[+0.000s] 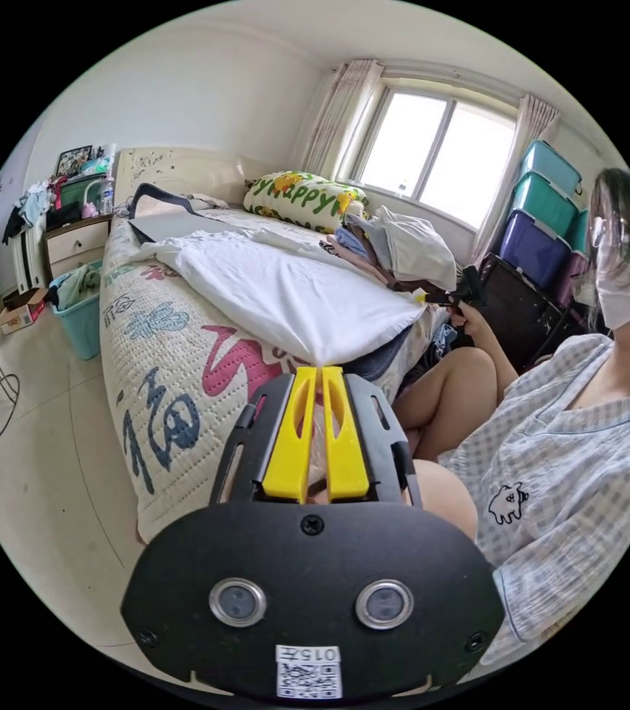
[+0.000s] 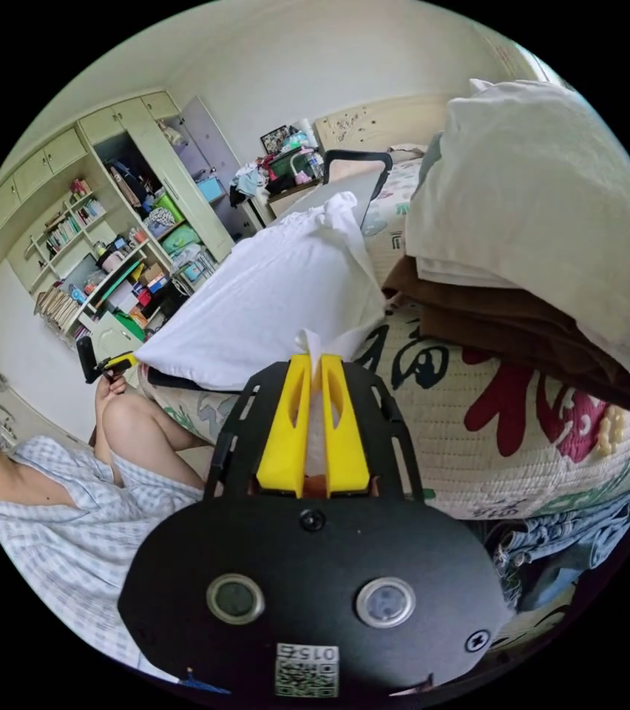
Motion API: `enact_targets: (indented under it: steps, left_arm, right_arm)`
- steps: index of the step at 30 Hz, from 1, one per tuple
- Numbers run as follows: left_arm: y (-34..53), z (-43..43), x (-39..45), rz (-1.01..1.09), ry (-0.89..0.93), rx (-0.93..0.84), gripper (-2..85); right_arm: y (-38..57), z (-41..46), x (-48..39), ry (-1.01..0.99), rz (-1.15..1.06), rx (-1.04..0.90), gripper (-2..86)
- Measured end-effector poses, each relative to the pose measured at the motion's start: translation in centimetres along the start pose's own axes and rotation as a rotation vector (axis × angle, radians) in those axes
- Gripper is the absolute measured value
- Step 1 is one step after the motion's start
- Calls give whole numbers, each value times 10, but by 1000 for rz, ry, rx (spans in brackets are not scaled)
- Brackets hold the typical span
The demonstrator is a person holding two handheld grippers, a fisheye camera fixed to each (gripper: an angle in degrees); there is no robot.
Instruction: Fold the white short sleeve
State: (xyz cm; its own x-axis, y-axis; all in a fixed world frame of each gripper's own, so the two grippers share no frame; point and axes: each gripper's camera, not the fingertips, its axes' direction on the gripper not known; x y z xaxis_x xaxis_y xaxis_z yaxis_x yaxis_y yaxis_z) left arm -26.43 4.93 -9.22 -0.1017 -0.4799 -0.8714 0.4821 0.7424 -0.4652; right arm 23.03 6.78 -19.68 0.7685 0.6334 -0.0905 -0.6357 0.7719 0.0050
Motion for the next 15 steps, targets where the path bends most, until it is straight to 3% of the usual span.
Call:
enact_targets:
  steps: [4, 8, 12, 15]
  left_arm:
    - [1, 8, 3, -2, -26, -125, 14]
    - [9, -17, -14, -98, 31, -16, 34]
    - [28, -59, -39, -266, 23, 221, 109]
    - [11, -42, -38, -205, 113, 125, 107]
  right_arm:
    - [1, -2, 6, 19, 3, -81, 19]
    - [-1, 8, 3, 100, -8, -199, 30]
    - [4, -22, 5, 120, 73, 34, 73]
    - [0, -31, 0, 100, 48, 80, 106]
